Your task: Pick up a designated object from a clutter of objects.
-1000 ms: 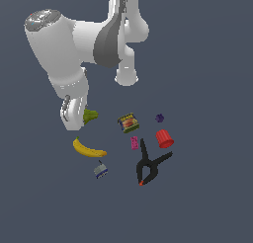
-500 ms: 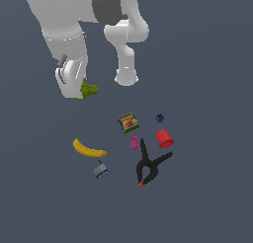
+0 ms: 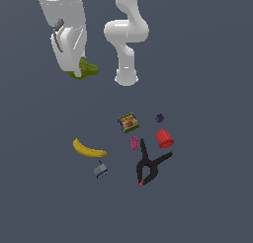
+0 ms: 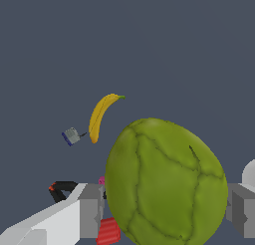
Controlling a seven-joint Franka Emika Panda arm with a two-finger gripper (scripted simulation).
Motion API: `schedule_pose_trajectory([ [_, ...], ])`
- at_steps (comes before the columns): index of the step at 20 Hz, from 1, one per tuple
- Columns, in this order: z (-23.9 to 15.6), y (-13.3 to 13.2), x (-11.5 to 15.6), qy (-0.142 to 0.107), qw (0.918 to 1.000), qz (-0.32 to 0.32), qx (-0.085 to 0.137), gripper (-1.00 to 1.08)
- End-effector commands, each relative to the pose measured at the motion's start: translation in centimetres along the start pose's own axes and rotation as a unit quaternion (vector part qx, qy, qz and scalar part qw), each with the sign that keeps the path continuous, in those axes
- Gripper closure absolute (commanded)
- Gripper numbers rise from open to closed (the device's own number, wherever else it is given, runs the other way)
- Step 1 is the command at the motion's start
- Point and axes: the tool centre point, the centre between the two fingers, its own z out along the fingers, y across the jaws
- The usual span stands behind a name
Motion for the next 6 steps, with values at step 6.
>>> schedule_pose_trajectory([
  [6,-1.56,0.70,-0.23,0.000,1.0000,0.000,0.000,1.08],
])
